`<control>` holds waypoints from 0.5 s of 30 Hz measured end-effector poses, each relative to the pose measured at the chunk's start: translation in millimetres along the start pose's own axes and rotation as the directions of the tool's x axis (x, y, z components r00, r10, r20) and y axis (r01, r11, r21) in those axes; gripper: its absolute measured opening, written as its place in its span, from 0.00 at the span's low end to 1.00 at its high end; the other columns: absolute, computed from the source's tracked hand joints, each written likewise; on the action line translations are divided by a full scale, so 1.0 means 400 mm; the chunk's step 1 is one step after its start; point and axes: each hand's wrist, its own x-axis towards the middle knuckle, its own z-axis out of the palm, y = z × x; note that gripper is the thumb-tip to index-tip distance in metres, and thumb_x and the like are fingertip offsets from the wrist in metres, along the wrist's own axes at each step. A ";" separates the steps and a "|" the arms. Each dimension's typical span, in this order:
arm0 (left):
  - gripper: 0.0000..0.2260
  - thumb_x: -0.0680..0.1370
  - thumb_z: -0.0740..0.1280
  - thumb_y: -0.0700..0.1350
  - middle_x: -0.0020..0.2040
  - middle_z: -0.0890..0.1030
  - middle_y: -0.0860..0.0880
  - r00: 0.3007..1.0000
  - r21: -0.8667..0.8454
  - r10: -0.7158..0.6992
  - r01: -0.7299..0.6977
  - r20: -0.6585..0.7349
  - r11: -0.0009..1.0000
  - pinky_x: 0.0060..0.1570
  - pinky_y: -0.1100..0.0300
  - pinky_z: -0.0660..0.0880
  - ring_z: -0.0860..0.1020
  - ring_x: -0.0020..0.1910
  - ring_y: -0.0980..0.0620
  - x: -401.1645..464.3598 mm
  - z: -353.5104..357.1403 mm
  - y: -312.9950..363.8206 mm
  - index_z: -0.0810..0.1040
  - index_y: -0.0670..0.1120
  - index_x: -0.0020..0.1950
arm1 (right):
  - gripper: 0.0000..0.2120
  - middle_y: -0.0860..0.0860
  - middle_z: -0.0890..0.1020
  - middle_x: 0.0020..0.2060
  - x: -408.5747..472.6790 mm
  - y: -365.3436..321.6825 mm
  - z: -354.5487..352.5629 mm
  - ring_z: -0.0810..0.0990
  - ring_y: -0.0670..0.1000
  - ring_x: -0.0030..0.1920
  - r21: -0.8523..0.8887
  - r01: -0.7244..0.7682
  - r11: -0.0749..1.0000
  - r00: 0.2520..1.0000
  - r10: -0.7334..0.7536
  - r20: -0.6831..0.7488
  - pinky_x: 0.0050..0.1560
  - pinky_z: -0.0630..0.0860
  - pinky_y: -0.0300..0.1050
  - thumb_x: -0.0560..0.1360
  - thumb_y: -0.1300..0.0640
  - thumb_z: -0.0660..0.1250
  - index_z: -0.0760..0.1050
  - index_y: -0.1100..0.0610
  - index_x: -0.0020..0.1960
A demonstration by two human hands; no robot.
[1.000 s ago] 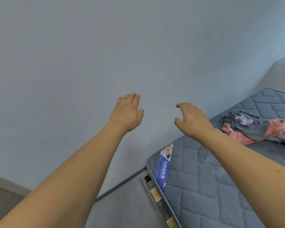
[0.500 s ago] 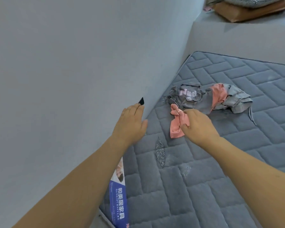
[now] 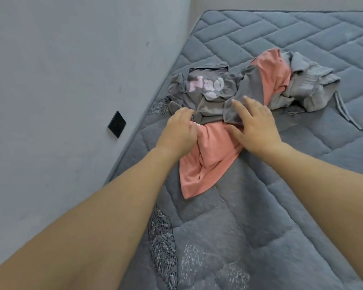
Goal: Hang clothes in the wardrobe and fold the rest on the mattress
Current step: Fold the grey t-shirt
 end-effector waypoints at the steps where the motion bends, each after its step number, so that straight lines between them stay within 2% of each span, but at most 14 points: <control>1: 0.17 0.80 0.60 0.39 0.68 0.73 0.43 1.000 -0.026 -0.007 0.007 0.013 1.000 0.70 0.55 0.63 0.70 0.68 0.45 0.049 0.035 -0.008 0.71 0.40 0.70 | 0.34 0.58 0.60 0.77 0.010 0.018 0.035 0.58 0.60 0.76 0.017 -0.011 1.000 1.000 0.010 0.010 0.75 0.55 0.60 0.77 0.43 0.66 0.61 0.54 0.78; 3: 0.22 0.80 0.62 0.43 0.72 0.71 0.47 0.998 -0.013 -0.059 0.059 0.002 0.998 0.71 0.54 0.61 0.69 0.69 0.46 0.110 0.122 -0.025 0.68 0.45 0.75 | 0.30 0.61 0.63 0.75 0.004 0.053 0.113 0.60 0.63 0.75 0.093 0.001 0.996 0.994 0.010 -0.109 0.74 0.59 0.60 0.77 0.47 0.68 0.67 0.58 0.75; 4: 0.23 0.79 0.63 0.46 0.72 0.71 0.48 0.994 0.055 -0.096 0.099 -0.051 0.994 0.71 0.51 0.61 0.67 0.69 0.46 0.117 0.171 -0.033 0.68 0.48 0.75 | 0.27 0.62 0.66 0.73 -0.007 0.068 0.148 0.63 0.64 0.74 0.108 0.016 0.994 0.982 0.005 -0.187 0.73 0.61 0.61 0.77 0.50 0.68 0.70 0.60 0.72; 6: 0.21 0.78 0.64 0.50 0.68 0.74 0.49 0.965 0.168 -0.110 0.153 -0.239 0.974 0.66 0.47 0.64 0.66 0.67 0.45 0.111 0.248 -0.063 0.73 0.51 0.71 | 0.23 0.62 0.69 0.71 -0.009 0.083 0.197 0.66 0.64 0.72 0.125 0.052 0.991 0.961 -0.016 -0.275 0.70 0.65 0.62 0.77 0.51 0.68 0.73 0.60 0.69; 8: 0.18 0.76 0.63 0.51 0.62 0.78 0.48 0.929 0.199 -0.059 0.140 -0.366 0.970 0.60 0.45 0.67 0.70 0.62 0.42 0.122 0.284 -0.084 0.78 0.50 0.65 | 0.22 0.61 0.70 0.70 0.008 0.093 0.211 0.66 0.62 0.72 0.133 0.061 0.989 0.958 -0.021 -0.285 0.68 0.66 0.62 0.77 0.50 0.67 0.73 0.59 0.68; 12: 0.10 0.77 0.68 0.45 0.57 0.80 0.45 0.931 0.240 -0.034 0.129 -0.363 0.962 0.55 0.42 0.69 0.74 0.57 0.37 0.127 0.290 -0.078 0.81 0.45 0.56 | 0.24 0.61 0.70 0.71 0.014 0.101 0.204 0.65 0.61 0.72 0.105 0.039 0.994 0.967 -0.011 -0.253 0.67 0.66 0.63 0.77 0.54 0.68 0.71 0.58 0.71; 15: 0.05 0.78 0.69 0.41 0.51 0.82 0.46 0.934 0.155 -0.070 0.131 -0.350 0.979 0.54 0.42 0.66 0.75 0.53 0.37 0.136 0.248 -0.030 0.82 0.43 0.53 | 0.24 0.61 0.70 0.71 0.009 0.105 0.198 0.65 0.62 0.71 0.103 0.045 0.994 0.965 -0.016 -0.262 0.66 0.67 0.64 0.79 0.54 0.65 0.69 0.57 0.73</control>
